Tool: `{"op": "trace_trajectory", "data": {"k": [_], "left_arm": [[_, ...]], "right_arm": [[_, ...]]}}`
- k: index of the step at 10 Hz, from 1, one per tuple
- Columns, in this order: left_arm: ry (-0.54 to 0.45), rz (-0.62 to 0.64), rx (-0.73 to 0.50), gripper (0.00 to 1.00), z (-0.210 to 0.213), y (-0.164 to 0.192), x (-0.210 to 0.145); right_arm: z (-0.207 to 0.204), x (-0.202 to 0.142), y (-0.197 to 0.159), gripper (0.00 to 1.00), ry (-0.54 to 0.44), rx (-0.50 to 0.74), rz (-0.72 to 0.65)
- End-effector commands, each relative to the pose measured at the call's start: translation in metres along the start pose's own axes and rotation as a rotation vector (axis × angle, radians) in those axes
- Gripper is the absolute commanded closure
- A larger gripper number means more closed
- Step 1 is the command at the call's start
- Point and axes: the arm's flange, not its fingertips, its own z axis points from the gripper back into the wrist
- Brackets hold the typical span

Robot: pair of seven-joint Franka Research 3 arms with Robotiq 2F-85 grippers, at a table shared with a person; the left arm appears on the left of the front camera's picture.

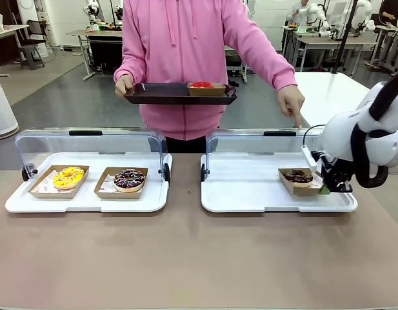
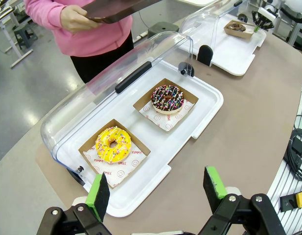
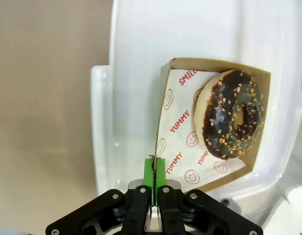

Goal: Provide the desired donut to the person.
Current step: Pick up and lift the Paper togo box containing the Donut pointed at by the person.

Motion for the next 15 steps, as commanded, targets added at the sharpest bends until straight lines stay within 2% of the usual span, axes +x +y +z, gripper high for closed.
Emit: {"op": "trace_trajectory", "data": {"k": [1, 3, 4, 6, 8, 9, 10, 11, 15], "left_arm": [[-0.007, 0.018, -0.005, 0.0, 0.001, 0.0, 0.001], [-0.007, 0.018, -0.005, 0.0, 0.001, 0.0, 0.001], [-0.007, 0.018, -0.005, 0.0, 0.001, 0.0, 0.001], [-0.007, 0.018, -0.005, 0.0, 0.001, 0.0, 0.001], [-0.007, 0.018, -0.005, 0.0, 0.001, 0.0, 0.001], [-0.007, 0.018, -0.005, 0.0, 0.001, 0.0, 0.001], [-0.007, 0.018, -0.005, 0.0, 0.001, 0.0, 0.001], [-0.007, 0.018, -0.005, 0.0, 0.001, 0.0, 0.001], [-0.007, 0.018, -0.005, 0.0, 0.001, 0.0, 0.001]], "right_arm": [[0.045, -0.004, 0.05, 1.0, -0.03, -0.118, 0.032], [0.092, 0.007, 0.085, 1.0, -0.117, -0.15, 0.155], [0.12, 0.013, 0.095, 1.0, -0.15, -0.146, 0.172], [0.173, 0.032, 0.115, 1.0, -0.087, -0.263, 0.177], [0.214, 0.054, 0.114, 1.0, -0.073, -0.24, 0.092], [0.222, 0.061, 0.108, 1.0, -0.074, -0.239, 0.076], [0.224, 0.067, 0.096, 1.0, -0.078, -0.213, -0.007], [0.23, 0.051, 0.105, 1.0, -0.092, -0.267, 0.119], [0.23, 0.051, 0.105, 1.0, -0.092, -0.267, 0.119]]}}
